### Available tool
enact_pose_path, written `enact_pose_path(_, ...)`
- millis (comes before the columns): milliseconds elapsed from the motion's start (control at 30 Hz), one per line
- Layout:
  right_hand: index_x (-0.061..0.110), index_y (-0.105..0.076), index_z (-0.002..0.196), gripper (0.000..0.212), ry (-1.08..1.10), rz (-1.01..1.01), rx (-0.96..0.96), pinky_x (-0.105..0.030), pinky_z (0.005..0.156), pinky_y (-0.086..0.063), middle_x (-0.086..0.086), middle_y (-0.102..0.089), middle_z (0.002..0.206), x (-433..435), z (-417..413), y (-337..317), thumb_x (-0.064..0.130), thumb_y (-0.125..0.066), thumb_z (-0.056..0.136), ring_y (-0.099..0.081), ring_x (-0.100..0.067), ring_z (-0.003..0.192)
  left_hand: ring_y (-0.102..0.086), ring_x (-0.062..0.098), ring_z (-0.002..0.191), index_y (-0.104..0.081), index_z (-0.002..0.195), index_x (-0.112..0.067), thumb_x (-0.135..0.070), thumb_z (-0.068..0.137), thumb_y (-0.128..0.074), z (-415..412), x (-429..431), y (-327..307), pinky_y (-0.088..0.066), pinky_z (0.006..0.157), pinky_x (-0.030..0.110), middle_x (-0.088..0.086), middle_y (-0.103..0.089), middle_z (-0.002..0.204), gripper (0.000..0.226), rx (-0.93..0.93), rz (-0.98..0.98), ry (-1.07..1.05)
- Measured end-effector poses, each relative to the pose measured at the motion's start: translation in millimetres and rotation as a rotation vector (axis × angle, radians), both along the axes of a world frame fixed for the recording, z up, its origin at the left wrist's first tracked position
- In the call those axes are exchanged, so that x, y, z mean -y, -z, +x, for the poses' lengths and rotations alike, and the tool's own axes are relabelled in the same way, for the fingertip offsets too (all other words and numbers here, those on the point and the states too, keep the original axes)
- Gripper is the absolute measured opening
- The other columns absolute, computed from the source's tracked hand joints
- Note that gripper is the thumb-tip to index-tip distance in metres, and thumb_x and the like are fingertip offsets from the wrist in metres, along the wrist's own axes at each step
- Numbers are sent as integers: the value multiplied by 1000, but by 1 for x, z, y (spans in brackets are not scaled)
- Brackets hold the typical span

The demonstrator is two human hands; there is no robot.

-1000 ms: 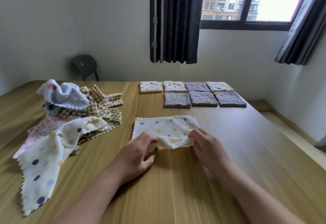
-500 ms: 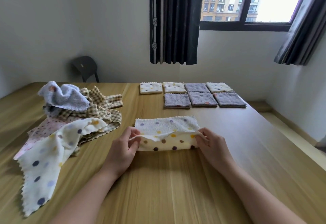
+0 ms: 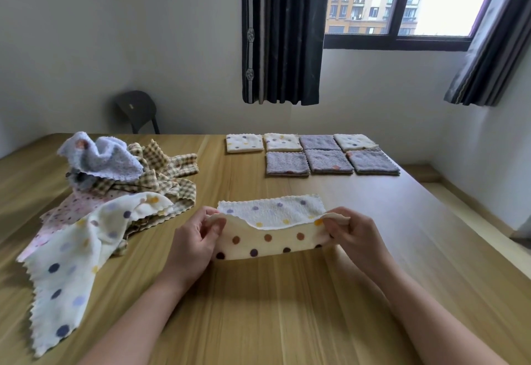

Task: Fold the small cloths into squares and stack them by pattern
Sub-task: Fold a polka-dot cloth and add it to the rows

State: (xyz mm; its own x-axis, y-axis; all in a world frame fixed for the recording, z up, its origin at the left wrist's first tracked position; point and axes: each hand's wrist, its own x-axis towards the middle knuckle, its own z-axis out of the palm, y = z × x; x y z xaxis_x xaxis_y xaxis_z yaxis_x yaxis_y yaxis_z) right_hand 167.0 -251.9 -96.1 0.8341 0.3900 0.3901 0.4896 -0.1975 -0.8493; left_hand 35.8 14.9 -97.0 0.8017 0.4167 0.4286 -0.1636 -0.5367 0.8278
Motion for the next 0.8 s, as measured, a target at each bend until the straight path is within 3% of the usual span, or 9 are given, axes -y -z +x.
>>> enact_pose_path(133,13,-67,76,20,82,19,-84,-32,62,-40,-7,-62,68,-7,14,-8,21,-57,91,-53,-15,67,-62,-1,72,-64,88,-22,-23,94,-56,15,-1,-9,-46,56,12,-7,-67,77,10,34,48,-107)
enact_pose_path(233,15,-68,79,21,157,-56,-174,-35,66,-47,-2,-67,74,-18,31,-17,19,-55,95,-60,-20,71,-58,4,64,-64,83,-18,-19,96,-54,33,-5,-15,-42,53,11,-7,-64,72,17,-19,113,-183)
enact_pose_path(400,17,-48,60,36,262,-293,-178,-25,51,-33,5,-51,57,-40,53,-24,19,-54,95,-47,-10,56,-52,20,60,-49,68,-17,-23,100,-45,63,-12,-8,-35,52,32,0,-54,62,32,-282,185,-325)
enact_pose_path(567,15,-56,71,23,324,-504,-161,-31,66,-43,-5,-63,76,-55,69,-19,21,-51,92,-58,-24,76,-45,17,59,-47,76,-15,-24,101,-36,80,-7,-5,-24,46,29,-3,-47,63,29,-398,412,-461)
enact_pose_path(700,19,-51,70,22,415,-703,-67,-30,64,-39,-3,-58,82,-62,73,-15,26,-48,91,-52,-26,78,-47,17,58,-49,82,-14,-21,102,-34,87,-6,-2,-24,44,27,-2,-50,65,26,-474,589,-500)
enact_pose_path(800,21,-55,79,19,444,-797,23,-29,65,-38,-6,-62,92,-65,74,-12,30,-46,93,-57,-30,86,-43,15,53,-47,80,-15,-20,101,-35,87,-7,2,-22,43,27,-3,-48,62,25,-489,591,-511)
